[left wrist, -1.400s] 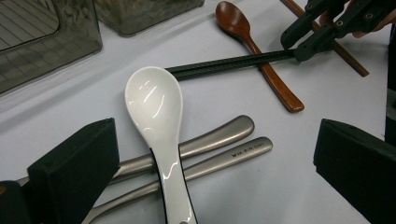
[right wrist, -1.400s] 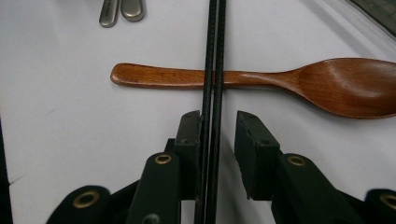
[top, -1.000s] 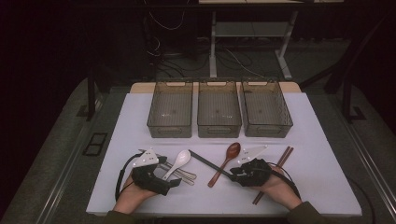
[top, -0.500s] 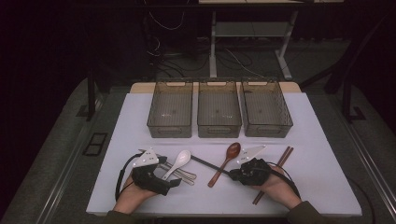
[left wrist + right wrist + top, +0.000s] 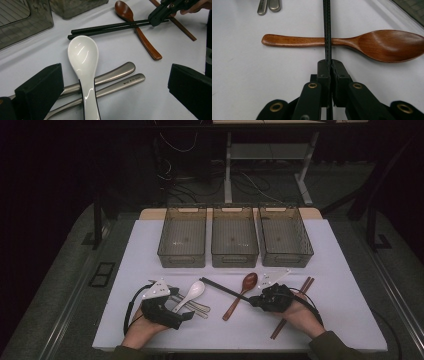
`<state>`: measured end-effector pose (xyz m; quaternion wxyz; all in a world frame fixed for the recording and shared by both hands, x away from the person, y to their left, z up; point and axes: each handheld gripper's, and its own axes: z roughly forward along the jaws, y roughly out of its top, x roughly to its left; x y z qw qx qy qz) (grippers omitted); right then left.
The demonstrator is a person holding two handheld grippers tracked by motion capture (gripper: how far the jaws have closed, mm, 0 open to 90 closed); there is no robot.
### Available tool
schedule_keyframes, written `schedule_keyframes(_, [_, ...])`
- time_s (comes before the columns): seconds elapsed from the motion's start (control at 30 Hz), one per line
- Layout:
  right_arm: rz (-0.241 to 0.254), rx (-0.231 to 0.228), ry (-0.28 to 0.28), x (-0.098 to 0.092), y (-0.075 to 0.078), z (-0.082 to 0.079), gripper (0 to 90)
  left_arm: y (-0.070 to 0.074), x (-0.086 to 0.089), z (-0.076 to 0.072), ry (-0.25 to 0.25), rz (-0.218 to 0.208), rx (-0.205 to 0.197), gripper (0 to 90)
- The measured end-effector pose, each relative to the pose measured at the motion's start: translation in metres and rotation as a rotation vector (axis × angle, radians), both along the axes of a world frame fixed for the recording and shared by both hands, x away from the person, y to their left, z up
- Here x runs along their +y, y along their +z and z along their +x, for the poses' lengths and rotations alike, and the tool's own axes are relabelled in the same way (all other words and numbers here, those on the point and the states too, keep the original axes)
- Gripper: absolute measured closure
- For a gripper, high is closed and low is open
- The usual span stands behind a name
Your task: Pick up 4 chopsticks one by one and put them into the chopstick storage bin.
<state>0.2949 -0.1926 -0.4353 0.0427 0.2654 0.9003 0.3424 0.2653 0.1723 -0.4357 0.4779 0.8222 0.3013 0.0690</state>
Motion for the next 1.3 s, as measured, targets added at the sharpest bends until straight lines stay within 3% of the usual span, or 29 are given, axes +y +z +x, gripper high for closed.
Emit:
schedule_keyframes(0.67, [-0.023, -0.014, -0.046, -0.021, 0.0, 0.036, 85.0, 0.0, 0.0, 0.0, -0.001, -0.004, 0.002, 0.0])
schedule_keyframes(1.1, [0.023, -0.016, -0.071, -0.027, 0.007, 0.036, 66.2, 0.0, 0.0, 0.0, -0.002, -0.007, 0.002, 0.0])
schedule_keyframes(1.3, [0.026, -0.026, -0.065, -0.034, 0.013, 0.029, 69.6, 0.0, 0.001, 0.0, -0.004, -0.006, 0.001, 0.0])
